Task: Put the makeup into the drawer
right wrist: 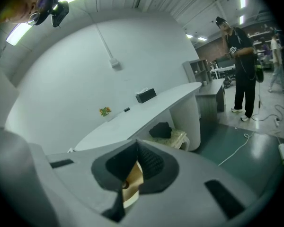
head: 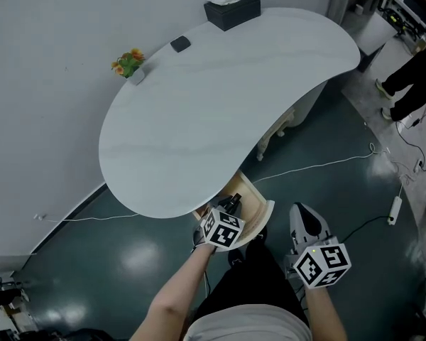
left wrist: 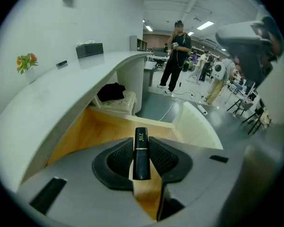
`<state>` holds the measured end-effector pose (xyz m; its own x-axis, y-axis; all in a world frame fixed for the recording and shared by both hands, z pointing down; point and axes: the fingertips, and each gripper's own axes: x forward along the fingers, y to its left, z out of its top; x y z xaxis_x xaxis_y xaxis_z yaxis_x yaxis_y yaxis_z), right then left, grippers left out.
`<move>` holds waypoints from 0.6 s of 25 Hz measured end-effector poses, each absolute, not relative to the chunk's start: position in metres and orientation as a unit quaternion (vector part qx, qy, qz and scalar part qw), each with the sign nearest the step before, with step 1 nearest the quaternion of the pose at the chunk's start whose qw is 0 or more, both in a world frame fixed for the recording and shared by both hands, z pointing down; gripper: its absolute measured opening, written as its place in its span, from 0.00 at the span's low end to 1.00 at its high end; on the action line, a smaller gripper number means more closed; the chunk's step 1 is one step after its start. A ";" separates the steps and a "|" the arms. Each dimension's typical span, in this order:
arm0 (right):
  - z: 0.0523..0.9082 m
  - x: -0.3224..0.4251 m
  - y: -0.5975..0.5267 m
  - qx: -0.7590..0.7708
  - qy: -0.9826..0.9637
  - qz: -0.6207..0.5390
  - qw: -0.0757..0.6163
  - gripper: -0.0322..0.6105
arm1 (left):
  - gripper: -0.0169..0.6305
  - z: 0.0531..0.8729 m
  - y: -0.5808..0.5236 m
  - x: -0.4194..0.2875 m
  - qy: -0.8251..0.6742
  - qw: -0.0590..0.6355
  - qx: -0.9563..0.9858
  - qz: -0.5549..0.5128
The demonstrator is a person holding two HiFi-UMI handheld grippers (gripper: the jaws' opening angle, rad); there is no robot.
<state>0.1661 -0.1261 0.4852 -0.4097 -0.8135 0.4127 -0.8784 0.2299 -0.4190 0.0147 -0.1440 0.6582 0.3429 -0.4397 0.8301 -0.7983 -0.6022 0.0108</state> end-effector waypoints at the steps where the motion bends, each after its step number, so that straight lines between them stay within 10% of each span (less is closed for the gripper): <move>1: 0.487 0.167 -0.127 0.540 -0.782 0.307 0.055 0.05 | 0.18 0.663 -0.145 0.015 -0.389 0.215 0.790 0.423; 15: 0.511 0.172 -0.137 0.540 -0.770 0.331 0.077 0.05 | 0.18 0.710 -0.150 0.030 -0.344 0.238 0.779 0.467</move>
